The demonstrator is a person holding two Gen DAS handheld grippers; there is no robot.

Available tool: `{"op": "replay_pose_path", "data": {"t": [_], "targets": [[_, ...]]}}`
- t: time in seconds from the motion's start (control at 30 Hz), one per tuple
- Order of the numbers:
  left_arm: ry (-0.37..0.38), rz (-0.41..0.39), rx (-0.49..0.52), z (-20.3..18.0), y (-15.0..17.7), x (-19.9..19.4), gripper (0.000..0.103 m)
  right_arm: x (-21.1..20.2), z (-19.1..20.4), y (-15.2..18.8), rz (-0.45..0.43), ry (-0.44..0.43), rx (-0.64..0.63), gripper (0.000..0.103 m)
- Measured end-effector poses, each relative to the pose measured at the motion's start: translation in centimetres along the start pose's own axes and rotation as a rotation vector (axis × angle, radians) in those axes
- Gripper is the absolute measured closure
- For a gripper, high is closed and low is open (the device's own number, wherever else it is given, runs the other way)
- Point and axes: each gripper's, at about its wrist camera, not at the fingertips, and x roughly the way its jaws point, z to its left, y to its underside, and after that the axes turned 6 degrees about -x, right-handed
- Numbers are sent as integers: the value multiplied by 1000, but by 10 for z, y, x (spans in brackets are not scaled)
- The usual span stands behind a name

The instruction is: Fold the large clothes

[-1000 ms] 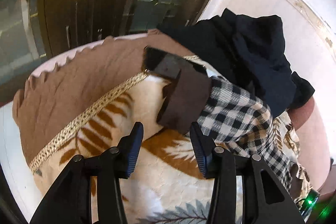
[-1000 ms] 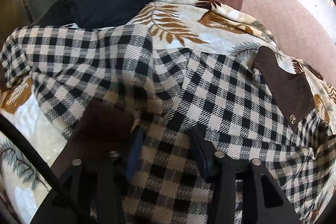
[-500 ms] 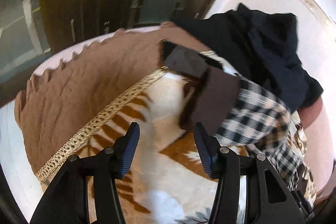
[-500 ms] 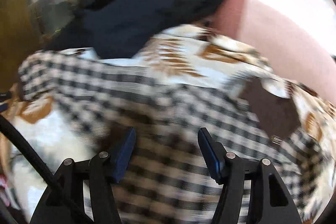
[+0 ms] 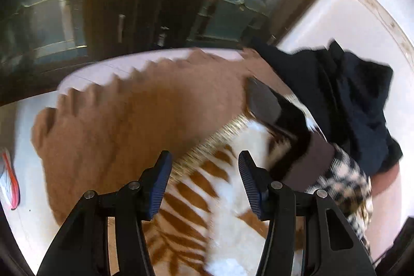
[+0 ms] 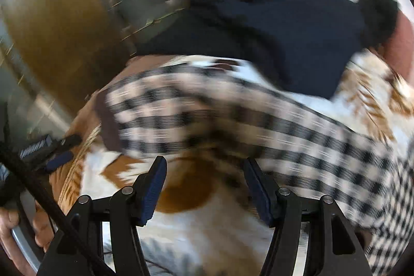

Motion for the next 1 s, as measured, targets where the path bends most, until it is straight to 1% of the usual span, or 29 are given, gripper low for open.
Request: {"op": "replay_pose_path", "data": {"t": [0.07,0.13,0.23,0.3,0.37,0.4,0.43,0.47,0.5,0.53,0.57,0.6,0.63,0.67,0.77,0.87,0.93,0.97,1.0], "targets": [[-11,-22,-37,11,-7,-3,51,5,30,-2,-9,46,-147,36],[-16,-36,-77,24,-13,-5,51,14,62,-3,-26,113,-303,36],[-17,-41,-131,40,-21,-6,51,31,95,-4,-40,179,-456,36],[-18,-40,-153,45,-24,-6,51,47,112,-3,-34,217,-540,36],[-10,-37,-167,45,-25,-5,51,70,122,-3,-2,263,-607,36],[-7,-35,-164,44,-24,-5,51,78,120,-4,2,279,-616,36],[-6,-36,-160,43,-24,-6,51,83,120,-7,-17,291,-615,36],[-6,-36,-153,42,-24,-7,51,84,118,-10,-25,293,-603,36],[-5,-38,-146,39,-23,-7,51,88,115,-17,-10,281,-567,37],[-4,-39,-142,38,-23,-7,51,90,112,-22,3,265,-539,53],[-3,-40,-137,37,-23,-7,51,93,108,-26,24,257,-514,77],[-3,-40,-134,35,-21,-8,51,94,104,-29,47,248,-487,81],[-1,-39,-130,33,-21,-8,51,92,101,-32,45,235,-453,85],[0,-43,-129,32,-20,-8,51,88,99,-34,41,227,-430,87],[5,-47,-116,26,-18,-10,51,59,88,-42,-3,126,-302,88],[16,-45,-97,16,-13,-11,51,12,67,-54,-66,-3,-138,88],[36,-36,-72,6,-8,-11,51,-15,56,-52,-99,-46,-58,88],[53,-28,-53,-2,-4,-11,51,-34,41,-54,-128,-65,4,88],[66,-22,-41,-7,0,-12,51,-47,30,-53,-146,-71,39,88]]}}
